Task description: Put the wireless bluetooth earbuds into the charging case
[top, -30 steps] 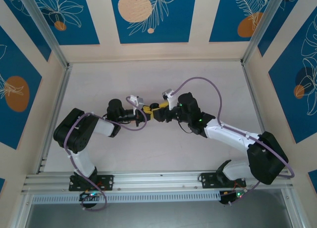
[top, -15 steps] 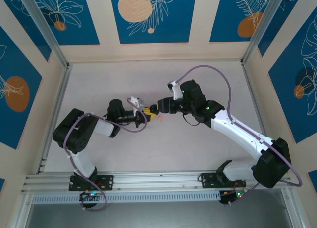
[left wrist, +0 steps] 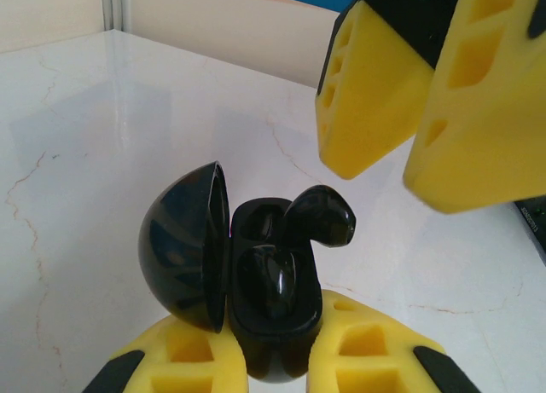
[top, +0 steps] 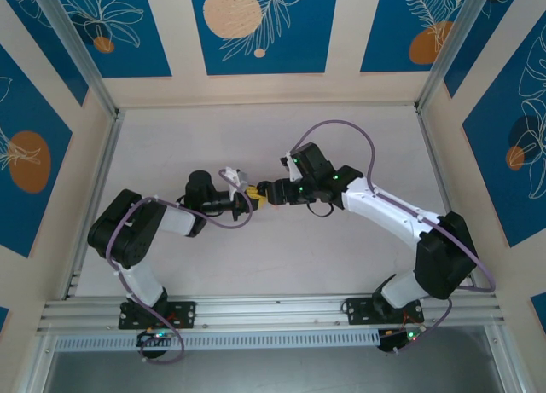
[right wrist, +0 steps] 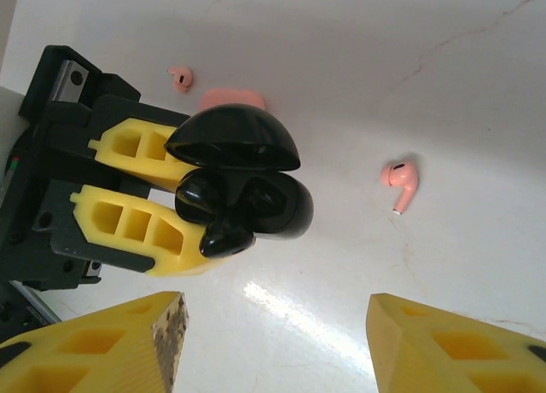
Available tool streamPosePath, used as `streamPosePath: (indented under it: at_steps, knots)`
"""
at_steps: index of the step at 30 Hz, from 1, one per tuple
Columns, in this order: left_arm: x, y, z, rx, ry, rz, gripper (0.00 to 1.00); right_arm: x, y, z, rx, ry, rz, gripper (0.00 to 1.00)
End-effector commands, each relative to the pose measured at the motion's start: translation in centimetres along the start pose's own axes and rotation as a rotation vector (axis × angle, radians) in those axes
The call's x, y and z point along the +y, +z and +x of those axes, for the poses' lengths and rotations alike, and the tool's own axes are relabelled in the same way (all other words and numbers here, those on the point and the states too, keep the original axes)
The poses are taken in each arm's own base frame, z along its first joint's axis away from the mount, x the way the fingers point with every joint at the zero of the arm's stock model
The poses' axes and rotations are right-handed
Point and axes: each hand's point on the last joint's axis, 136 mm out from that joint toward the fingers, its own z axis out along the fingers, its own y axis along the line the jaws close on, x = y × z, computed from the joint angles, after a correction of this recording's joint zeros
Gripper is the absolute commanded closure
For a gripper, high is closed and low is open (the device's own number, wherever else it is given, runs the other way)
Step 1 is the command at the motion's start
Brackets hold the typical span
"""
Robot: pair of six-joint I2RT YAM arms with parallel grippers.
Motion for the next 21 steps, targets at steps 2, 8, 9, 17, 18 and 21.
streamPosePath:
  at_steps: [2, 8, 9, 17, 18, 21]
  knots:
    - [-0.3, -0.3, -0.6, -0.011, 0.044, -0.001, 0.93, 1.4, -0.3, -0.8, -0.003, -0.003, -0.042, 0.40]
    - [-0.3, -0.3, -0.6, -0.010, 0.043, 0.000, 0.93, 1.5, 0.4, -1.3, -0.004, -0.008, -0.044, 0.39]
    - [-0.3, -0.3, -0.6, -0.009, 0.042, 0.001, 0.93, 1.5, 0.5, -1.4, -0.003, -0.009, -0.045, 0.39]
    - [-0.4, -0.3, -0.8, -0.012, 0.047, 0.001, 0.93, 0.8, 1.4, -1.4, 0.011, -0.001, -0.025, 0.39]
    - [-0.4, -0.4, -0.8, -0.013, 0.049, 0.001, 0.93, 0.6, 1.4, -1.4, 0.010, 0.002, -0.020, 0.40]
    - [-0.4, -0.4, -0.8, -0.010, 0.048, 0.001, 0.93, 0.0, 1.4, -1.2, 0.013, 0.010, 0.001, 0.41]
